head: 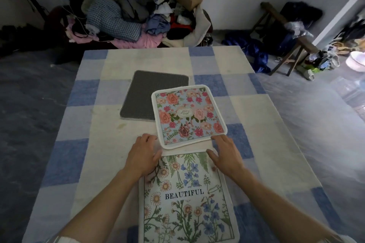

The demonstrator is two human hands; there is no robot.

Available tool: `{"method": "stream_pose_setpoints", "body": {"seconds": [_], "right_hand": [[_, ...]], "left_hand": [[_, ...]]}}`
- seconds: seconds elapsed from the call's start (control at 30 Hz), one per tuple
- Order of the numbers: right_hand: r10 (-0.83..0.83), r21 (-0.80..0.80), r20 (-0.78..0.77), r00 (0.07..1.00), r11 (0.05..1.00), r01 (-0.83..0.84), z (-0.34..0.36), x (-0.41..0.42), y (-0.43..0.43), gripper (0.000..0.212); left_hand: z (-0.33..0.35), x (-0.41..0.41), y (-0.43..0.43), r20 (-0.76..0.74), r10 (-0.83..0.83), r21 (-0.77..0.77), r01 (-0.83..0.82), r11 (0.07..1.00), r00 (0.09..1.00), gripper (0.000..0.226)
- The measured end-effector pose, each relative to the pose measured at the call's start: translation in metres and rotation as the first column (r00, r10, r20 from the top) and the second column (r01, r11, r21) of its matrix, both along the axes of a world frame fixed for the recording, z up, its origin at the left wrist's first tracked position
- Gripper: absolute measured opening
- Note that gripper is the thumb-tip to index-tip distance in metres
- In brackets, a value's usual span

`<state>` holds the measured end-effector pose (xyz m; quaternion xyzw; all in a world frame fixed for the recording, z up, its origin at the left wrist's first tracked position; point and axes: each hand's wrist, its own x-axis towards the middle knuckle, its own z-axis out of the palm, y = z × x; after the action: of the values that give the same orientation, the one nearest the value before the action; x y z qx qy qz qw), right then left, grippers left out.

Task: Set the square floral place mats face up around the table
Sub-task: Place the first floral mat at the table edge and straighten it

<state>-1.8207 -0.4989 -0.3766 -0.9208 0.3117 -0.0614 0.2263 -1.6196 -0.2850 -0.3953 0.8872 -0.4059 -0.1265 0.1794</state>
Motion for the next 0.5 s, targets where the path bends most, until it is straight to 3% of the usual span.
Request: {"method": "stream_pose_setpoints", "body": {"seconds": [0.17,0.33,0.5], "right_hand": [[-0.063,-0.033,0.054,0.997,0.997,0.065,0.031,-0.020,0.006,0.048],[-0.062,-0.061,0.109,0.992,0.996,0.068,0.052,-0.039,0.004,0.052],[0.002,-0.056,0.162,0.987,0.998,0.008,0.060,-0.052,-0.013,0.046]], "left_hand": [[0.016,-0.010,-0.025,-0.002,-0.058,-0.142,0.057,0.988,0.998,0.053],[0.033,-0.037,-0.042,0.026,-0.108,-0.175,0.111,0.978,0.994,0.049],[0.050,-0.060,-0.042,0.098,-0.051,-0.226,0.072,0.971,0.994,0.048]]}}
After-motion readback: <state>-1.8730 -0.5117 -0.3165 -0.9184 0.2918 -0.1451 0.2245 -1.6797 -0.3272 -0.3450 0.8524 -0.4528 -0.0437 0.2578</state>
